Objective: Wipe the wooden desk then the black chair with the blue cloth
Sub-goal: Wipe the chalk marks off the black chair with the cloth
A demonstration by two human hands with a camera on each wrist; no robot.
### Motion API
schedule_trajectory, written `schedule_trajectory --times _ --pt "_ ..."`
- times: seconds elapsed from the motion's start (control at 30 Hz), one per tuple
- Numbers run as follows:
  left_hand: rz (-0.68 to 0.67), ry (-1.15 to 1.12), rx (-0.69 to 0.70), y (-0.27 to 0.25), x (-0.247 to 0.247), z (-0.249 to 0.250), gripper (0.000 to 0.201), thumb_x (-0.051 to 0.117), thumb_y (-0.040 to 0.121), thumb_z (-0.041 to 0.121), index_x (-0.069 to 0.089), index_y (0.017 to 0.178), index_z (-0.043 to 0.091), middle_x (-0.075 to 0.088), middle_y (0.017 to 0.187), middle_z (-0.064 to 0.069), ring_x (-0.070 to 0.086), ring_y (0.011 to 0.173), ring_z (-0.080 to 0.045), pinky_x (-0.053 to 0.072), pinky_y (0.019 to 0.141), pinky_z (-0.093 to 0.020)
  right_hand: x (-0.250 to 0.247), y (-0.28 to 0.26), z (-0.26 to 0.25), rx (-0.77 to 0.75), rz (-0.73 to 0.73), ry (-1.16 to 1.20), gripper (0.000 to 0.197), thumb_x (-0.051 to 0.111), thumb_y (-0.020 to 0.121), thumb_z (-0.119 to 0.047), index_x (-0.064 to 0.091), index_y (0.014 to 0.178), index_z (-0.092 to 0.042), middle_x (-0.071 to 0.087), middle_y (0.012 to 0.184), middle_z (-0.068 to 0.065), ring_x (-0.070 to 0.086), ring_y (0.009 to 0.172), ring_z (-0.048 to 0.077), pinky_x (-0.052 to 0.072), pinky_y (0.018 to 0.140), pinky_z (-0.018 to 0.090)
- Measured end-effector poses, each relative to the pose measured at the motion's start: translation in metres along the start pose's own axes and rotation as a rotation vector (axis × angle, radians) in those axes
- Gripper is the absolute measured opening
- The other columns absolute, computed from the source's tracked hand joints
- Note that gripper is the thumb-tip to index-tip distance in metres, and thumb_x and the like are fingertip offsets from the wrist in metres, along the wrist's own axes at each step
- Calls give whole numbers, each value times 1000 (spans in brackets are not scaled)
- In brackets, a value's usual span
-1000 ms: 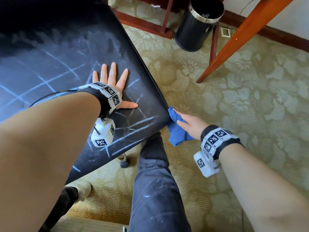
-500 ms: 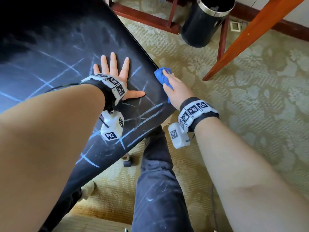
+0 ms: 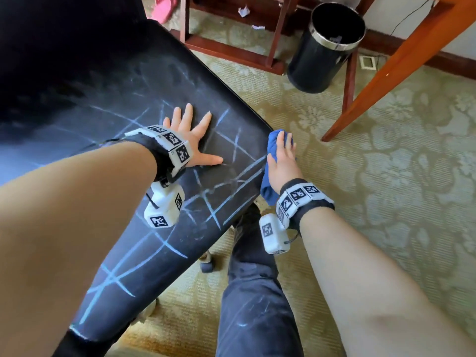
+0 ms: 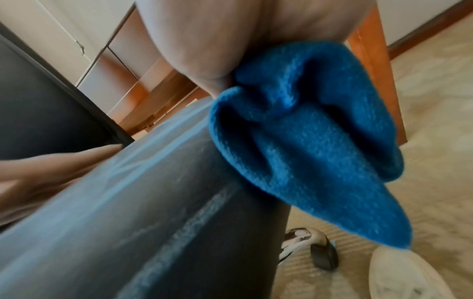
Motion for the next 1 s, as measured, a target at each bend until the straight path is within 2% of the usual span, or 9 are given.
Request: schedule_trajectory --times 0.1,0.23,0.33,0.43,0.53,0.73,0.83,0.9,1.0 --pt "-32 141 24 -23 11 -18 111 51 71 78 -17 146 35 -23 154 -10 -17 142 -33 -4 114 -51 -11 24 -5 -1 5 20 55 24 102 -17 -4 150 -15 -9 157 7 -2 145 27 18 115 39" --pt "-70 194 -6 -35 24 -29 114 48 69 81 -25 143 34 -29 152 -8 -21 141 -33 -6 113 -52 -2 34 -12 84 51 223 56 26 102 -22 -4 150 -18 -3 158 8 22 140 30 26 111 41" --pt "-52 160 -46 -26 24 -26 116 45 67 84 -28 142 35 -31 152 -7 -23 141 -33 -6 113 -54 26 12 -25 -5 18 101 56 28 101 -17 3 149 -7 -3 156 16 3 143 34 6 114 38" --pt "-13 145 -74 -19 23 -22 115 42 66 86 -26 143 35 -29 153 -6 -20 141 -35 -5 113 -55 35 -1 -52 -158 20 -174 60 32 100 -23 1 150 -12 -7 156 15 -4 141 41 5 113 47" --pt "1 142 -82 -19 23 -19 112 41 67 86 -25 143 35 -27 153 -6 -20 141 -36 -4 114 -56 16 30 -77 -304 33 -344 60 33 100 -26 3 150 -16 -6 157 8 -5 142 39 6 113 47" --pt "-11 113 -95 -11 23 -22 113 41 67 86 -29 141 36 -30 152 -6 -21 140 -38 -5 113 -58 -14 88 -64 84 23 12 57 27 102 -31 -2 150 -22 -8 157 7 5 143 34 15 113 40" --pt "-16 123 -96 -9 25 -22 114 40 67 86 -29 141 35 -31 152 -7 -22 140 -39 -5 112 -58 -1 66 -62 1 18 4 59 28 102 -30 -4 150 -19 -9 157 11 0 143 36 11 116 42" --pt "-14 117 -94 -9 26 -22 114 41 67 86 -29 141 35 -32 151 -8 -23 139 -39 -6 112 -59 15 40 -63 -107 -21 -117 61 29 101 -31 -6 150 -17 -13 156 12 -8 142 40 2 116 45" --pt "-18 121 -85 -10 28 -22 114 41 68 86 -30 141 35 -33 151 -7 -25 139 -38 -8 112 -58 25 22 -70 -217 -45 -304 62 29 100 -34 -7 150 -23 -16 156 6 -13 141 41 -1 114 48"
Point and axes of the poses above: each hand's wrist, its own y-axis towards the middle knuckle, its own x-axis out of the palm, z = x × y, the point moved 4 cm from there along y, towards the middle knuckle
